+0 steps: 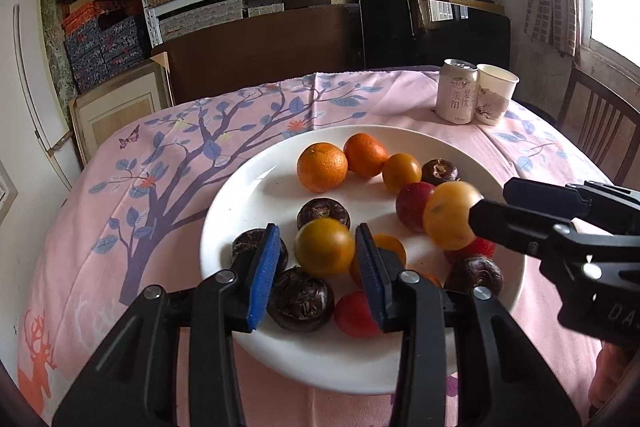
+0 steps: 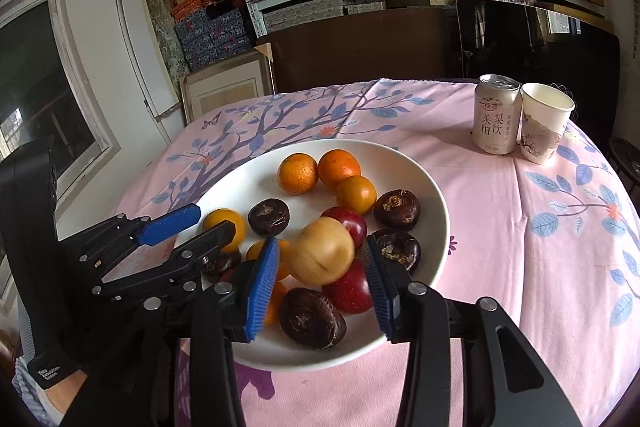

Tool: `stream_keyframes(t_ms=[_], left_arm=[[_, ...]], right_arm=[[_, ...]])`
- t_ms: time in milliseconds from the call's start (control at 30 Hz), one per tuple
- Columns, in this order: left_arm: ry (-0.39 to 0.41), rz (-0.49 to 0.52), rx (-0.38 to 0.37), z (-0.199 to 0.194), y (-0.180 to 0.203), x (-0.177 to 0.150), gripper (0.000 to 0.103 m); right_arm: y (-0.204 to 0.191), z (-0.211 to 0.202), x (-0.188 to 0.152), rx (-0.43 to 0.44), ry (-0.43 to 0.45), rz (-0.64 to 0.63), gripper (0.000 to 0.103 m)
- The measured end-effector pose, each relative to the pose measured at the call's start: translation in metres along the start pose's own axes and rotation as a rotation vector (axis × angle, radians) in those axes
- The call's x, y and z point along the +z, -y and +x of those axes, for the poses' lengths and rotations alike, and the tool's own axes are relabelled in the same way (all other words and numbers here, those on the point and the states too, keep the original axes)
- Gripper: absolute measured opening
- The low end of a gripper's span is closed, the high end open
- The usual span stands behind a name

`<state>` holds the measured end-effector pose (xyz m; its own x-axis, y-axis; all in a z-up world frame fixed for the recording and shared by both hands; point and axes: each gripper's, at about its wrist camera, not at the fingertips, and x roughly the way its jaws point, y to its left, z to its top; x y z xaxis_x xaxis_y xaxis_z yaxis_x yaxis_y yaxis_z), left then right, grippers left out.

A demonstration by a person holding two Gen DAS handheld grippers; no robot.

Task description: Organize fruits

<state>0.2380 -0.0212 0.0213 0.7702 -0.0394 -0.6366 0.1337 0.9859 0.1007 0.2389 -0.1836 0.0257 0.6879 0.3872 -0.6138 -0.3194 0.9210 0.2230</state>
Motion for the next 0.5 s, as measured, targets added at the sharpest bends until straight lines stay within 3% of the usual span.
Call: stream_keyframes(t_ms=[100, 167, 267, 367, 400, 500], left_arm=[[0.006, 0.001, 0.01, 0.002, 0.002, -0.004, 0.058], [0.017, 0.004, 0.015, -0.001, 0.004, -0.006, 0.072], [0.052, 0.011, 0.042, -0.013, 0.008, -0.01, 0.089], [0.075, 0.012, 0.058, -0.028, 0.012, -0.014, 0.096], [0.079, 0.007, 0.059, -0.032, 0.012, -0.016, 0.098], [0.08, -0.01, 0.064, -0.045, 0.013, -0.023, 0.098]], right_arm=[[0.0, -0.006, -0.002, -0.023, 0.028, -0.013, 0.062], [0.0, -0.012, -0.004, -0.028, 0.046, -0.013, 0.066], [-0.001, -0.027, -0.008, -0.066, 0.088, -0.02, 0.08], [-0.004, -0.043, -0.014, -0.094, 0.12, -0.023, 0.09], [-0.004, -0.049, -0.016, -0.096, 0.129, -0.019, 0.097], [-0.005, -0.066, -0.027, -0.113, 0.158, -0.011, 0.099]])
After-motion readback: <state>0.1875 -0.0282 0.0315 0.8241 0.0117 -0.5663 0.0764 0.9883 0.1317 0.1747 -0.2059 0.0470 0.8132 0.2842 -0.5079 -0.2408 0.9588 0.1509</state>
